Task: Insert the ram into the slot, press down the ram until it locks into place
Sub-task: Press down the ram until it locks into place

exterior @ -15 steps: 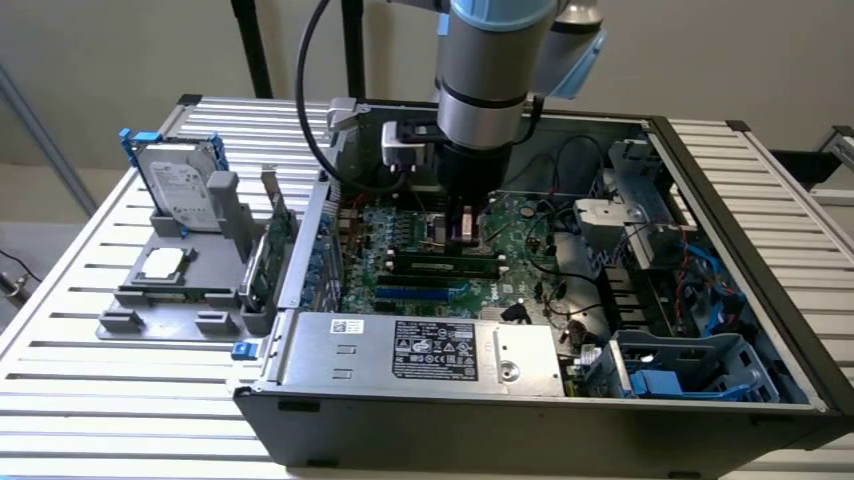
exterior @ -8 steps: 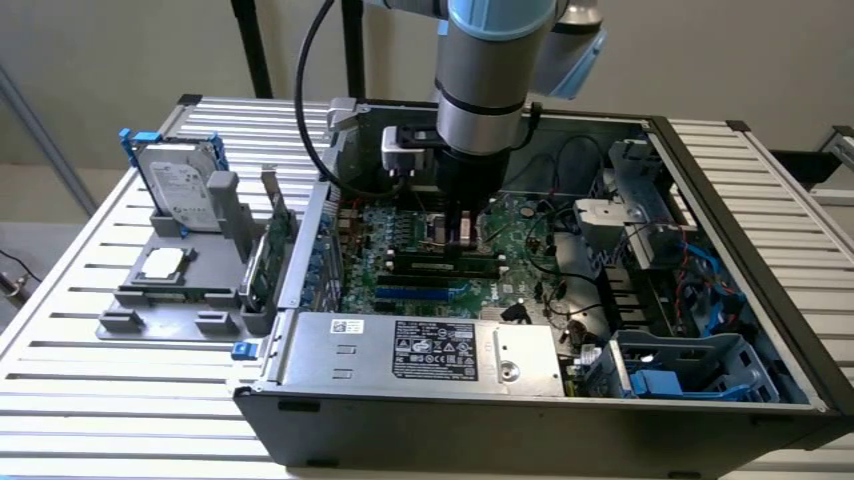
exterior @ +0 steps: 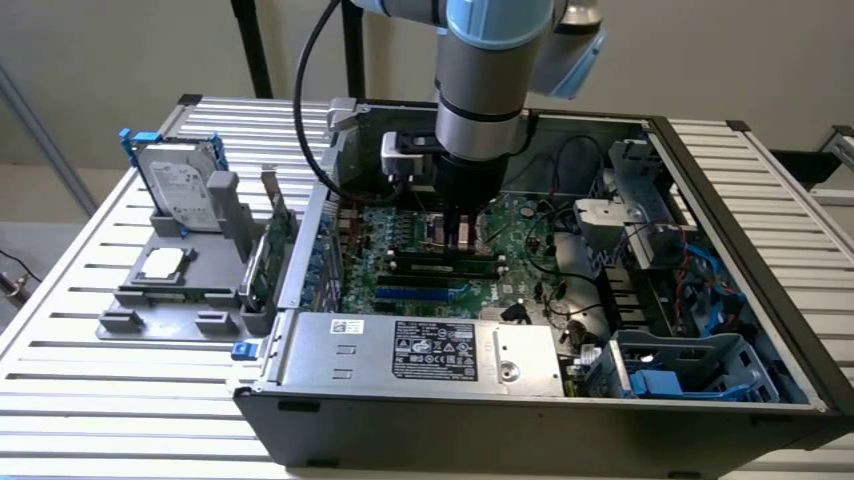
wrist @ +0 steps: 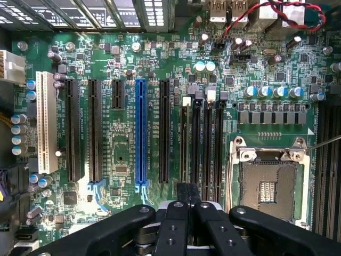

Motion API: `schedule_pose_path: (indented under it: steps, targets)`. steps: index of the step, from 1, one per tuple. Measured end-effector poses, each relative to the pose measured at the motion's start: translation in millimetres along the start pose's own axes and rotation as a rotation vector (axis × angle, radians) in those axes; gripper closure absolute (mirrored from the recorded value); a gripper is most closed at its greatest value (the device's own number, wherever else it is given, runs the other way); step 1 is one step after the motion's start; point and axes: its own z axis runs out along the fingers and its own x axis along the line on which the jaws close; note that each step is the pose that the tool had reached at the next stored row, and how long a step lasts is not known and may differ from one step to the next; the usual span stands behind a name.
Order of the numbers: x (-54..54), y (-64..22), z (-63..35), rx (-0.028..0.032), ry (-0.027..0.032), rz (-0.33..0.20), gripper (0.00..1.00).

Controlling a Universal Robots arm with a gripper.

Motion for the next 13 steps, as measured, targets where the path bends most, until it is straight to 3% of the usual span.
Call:
schedule_pose_path:
  steps: [4,10,13]
  targets:
    - [-0.5,0.2,-3.7,0.0006,-0.0029,0.002,0.89]
    - [-0.4,0.3,-30.2,-0.0041,-0.0010,0.003,0.89]
    - [-0.5,-0.8,-33.0,-0.0086,-0.0010,0.003,0.89]
